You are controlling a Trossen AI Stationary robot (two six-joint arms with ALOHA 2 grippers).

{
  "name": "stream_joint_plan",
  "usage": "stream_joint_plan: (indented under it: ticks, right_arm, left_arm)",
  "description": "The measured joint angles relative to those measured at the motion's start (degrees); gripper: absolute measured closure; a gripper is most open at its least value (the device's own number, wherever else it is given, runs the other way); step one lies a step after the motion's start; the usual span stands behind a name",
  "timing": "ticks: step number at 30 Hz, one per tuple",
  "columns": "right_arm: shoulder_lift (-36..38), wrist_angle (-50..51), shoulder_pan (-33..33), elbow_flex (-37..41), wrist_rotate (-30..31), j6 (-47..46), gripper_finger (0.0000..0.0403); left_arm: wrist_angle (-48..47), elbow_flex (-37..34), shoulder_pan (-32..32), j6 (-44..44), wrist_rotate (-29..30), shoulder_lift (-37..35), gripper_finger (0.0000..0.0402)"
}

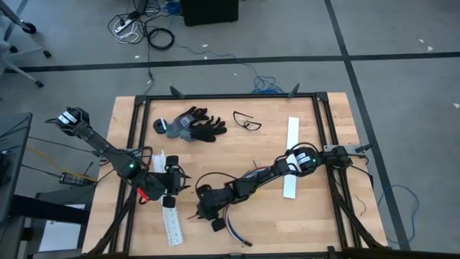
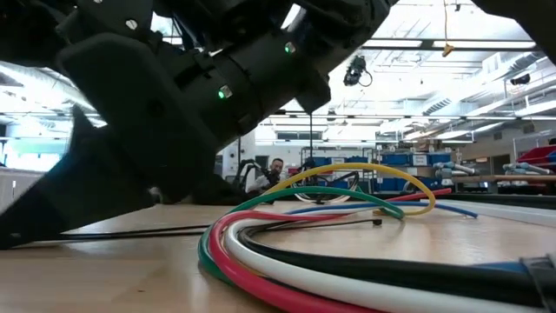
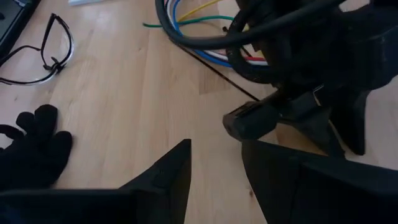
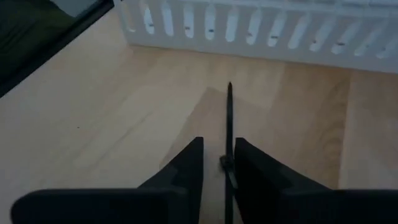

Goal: Ziptie cables
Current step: Insert the top black zip tie pointed tail end through the slot to form a loop

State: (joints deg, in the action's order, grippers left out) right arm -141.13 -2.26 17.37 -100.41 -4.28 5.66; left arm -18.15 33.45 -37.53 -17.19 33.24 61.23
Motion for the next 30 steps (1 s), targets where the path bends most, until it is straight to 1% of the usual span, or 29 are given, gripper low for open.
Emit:
stream_joint_plan:
  ticks: [4,8,11,14,18,20,26,30]
  right_arm:
    - [0.8,2.5,-0.2,0.1,1.0,0.0,0.0323]
    - [0.8,2.4,-0.2,0.1,0.9,0.0,0.033]
    - [0.8,2.3,-0.2,0.1,0.2,-0.1,0.0353]
    - [0.8,2.3,-0.2,0.1,-0.9,0.2,0.039]
    - [1.1,1.4,-0.3,0.3,-1.5,0.7,0.04]
    - [1.9,2.4,-0.2,0.4,-0.1,1.6,0.0402]
    - [9.4,11.1,0.8,0.5,9.0,5.8,0.0402]
    - [13.9,15.0,1.3,0.4,12.4,6.4,0.0402]
  left_arm:
    - [0.2,0.0,-0.1,0.0,0.0,0.0,0.0265]
    - [0.4,0.0,-0.1,0.0,0.0,0.0,0.0265]
    - [0.6,0.0,-0.1,0.1,0.0,0.0,0.0265]
    - [0.5,0.0,-0.1,0.1,0.0,0.0,0.0265]
    - [0.4,0.0,-0.1,0.0,0.0,0.0,0.0265]
    - [0.5,0.0,-0.1,0.1,0.0,0.0,0.0265]
    - [0.7,0.0,-0.1,0.3,0.2,0.0,0.0265]
    - [0.8,0.0,-0.1,0.2,0.6,0.0,0.0265]
